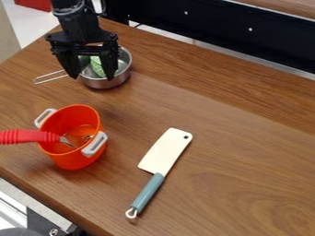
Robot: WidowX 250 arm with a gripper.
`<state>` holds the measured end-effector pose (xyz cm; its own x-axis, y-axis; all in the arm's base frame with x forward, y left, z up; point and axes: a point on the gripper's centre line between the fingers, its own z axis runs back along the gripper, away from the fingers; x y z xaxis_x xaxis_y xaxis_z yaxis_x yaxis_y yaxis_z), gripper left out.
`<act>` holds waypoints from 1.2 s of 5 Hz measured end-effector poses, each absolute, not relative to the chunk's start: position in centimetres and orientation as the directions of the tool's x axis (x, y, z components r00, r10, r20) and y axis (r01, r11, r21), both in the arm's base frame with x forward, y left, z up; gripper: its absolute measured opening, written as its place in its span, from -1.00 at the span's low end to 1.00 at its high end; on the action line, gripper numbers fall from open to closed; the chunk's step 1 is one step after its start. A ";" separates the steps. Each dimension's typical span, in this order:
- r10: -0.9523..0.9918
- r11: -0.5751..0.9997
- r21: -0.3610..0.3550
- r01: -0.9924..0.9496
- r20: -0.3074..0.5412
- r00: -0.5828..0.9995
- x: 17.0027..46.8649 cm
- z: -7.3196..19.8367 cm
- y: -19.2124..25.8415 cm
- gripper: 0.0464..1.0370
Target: Move the red pot to the upper side of the knife.
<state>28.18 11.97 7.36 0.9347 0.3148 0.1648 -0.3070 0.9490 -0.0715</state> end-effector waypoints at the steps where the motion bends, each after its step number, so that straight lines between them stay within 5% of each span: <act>1: 0.323 0.946 -0.078 -0.315 0.127 0.938 27.7 6.3 11.7 0.92; 4: 0.513 0.858 -0.065 -0.509 0.074 0.855 24.9 6.9 9.5 0.92; 6: 0.622 0.780 0.026 -0.625 0.068 0.780 23.6 5.1 6.6 0.92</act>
<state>23.64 6.62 5.07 0.7800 0.6221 0.0675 -0.6247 0.7804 0.0263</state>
